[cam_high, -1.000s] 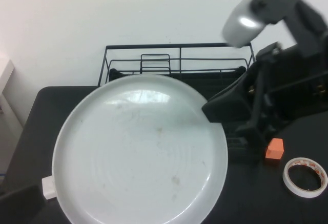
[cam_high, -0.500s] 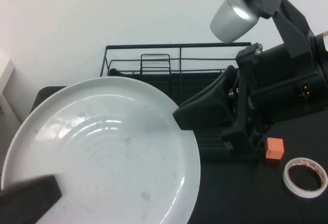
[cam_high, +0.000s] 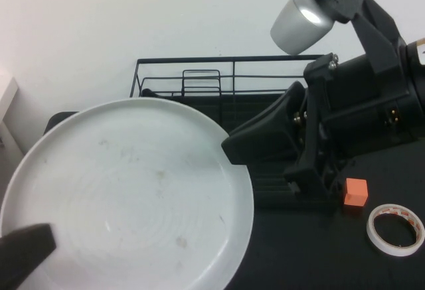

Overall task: Place plate on rack
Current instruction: Hand over the plate, then place the plate on the rack

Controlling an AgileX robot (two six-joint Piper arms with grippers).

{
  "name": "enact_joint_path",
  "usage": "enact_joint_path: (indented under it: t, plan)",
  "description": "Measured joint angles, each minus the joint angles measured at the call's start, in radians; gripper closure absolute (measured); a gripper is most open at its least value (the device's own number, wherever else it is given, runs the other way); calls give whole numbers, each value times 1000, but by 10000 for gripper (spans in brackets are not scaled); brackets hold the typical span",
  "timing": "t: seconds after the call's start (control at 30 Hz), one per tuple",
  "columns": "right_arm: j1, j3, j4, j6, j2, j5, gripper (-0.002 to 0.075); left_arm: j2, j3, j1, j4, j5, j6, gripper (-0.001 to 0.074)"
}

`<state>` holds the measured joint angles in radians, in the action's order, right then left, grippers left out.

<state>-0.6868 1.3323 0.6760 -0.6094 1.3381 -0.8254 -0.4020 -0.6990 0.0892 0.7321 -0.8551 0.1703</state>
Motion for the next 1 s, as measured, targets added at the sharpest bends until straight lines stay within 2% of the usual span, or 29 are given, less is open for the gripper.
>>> enact_joint_path:
  t: [0.2,0.3,0.37,0.47,0.6,0.7,0.8,1.0]
  plan:
    - [0,0,46,-41,0,13,678,0,0,0,-4,66,99,668]
    - [0,0,66,-42,0,16,576,0,0,0,-2,103,165,668]
    - [0,0,82,-42,0,20,456,0,0,0,-2,126,210,668]
    - [0,0,106,-63,-4,32,330,0,0,0,7,166,291,668]
    - [0,0,113,-104,-56,99,283,0,0,0,35,246,435,668]
    - [0,0,99,-138,-133,169,298,-2,0,0,49,319,563,668]
    - [0,0,31,-154,-222,184,381,-21,0,0,98,402,732,668]
    - [0,-27,-152,-141,-339,76,658,-149,0,0,368,483,1190,669]
